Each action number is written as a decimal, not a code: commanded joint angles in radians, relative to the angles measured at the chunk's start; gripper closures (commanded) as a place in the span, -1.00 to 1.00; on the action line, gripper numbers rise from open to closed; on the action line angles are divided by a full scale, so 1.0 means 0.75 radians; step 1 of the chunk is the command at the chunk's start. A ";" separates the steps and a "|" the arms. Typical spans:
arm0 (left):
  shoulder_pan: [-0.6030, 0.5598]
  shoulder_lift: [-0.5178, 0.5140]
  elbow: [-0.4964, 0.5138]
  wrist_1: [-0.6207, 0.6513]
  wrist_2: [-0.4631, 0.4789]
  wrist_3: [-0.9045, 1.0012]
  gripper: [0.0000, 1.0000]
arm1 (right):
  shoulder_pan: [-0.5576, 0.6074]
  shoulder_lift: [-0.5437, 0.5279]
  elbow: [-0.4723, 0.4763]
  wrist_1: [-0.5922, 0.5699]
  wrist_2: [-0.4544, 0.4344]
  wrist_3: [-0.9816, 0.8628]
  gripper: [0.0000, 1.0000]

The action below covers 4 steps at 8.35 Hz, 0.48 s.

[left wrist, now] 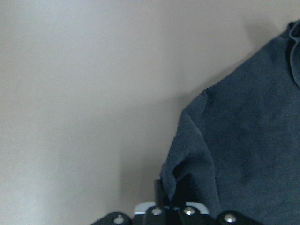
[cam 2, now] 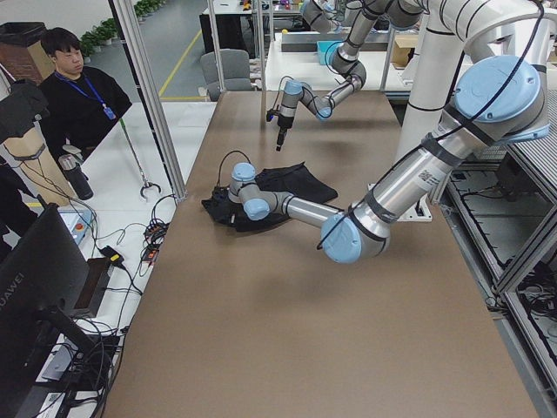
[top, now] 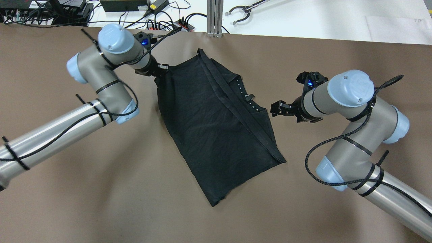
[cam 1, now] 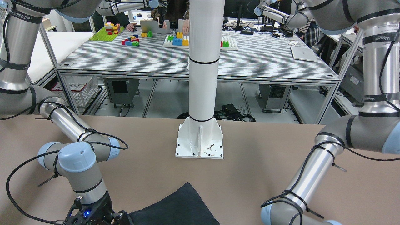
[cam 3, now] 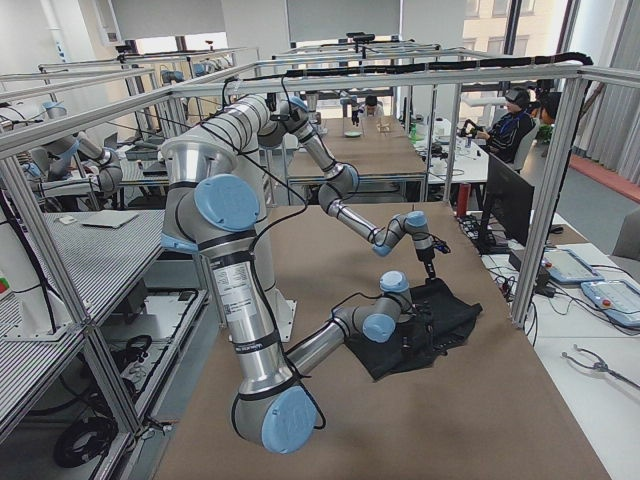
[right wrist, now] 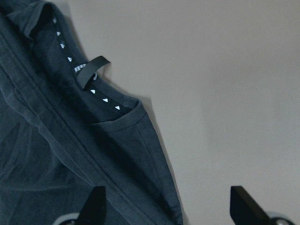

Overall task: Fold clothes
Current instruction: 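Grasp that corner with the left gripper and drag it away from the robot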

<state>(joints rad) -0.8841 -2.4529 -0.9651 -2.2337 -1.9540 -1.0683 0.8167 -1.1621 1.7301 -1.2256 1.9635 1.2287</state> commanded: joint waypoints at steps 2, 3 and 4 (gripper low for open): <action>-0.010 -0.417 0.485 -0.010 0.118 0.025 1.00 | -0.001 0.007 -0.008 0.000 0.000 -0.002 -0.87; -0.012 -0.415 0.481 -0.012 0.118 0.033 1.00 | -0.001 0.007 -0.010 0.000 0.000 -0.002 -0.87; -0.028 -0.413 0.479 -0.030 0.116 0.088 0.04 | -0.001 0.013 -0.018 0.002 0.000 -0.010 -0.87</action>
<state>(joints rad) -0.8924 -2.7451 -0.6246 -2.2417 -1.8728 -1.0458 0.8161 -1.1571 1.7243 -1.2256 1.9635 1.2272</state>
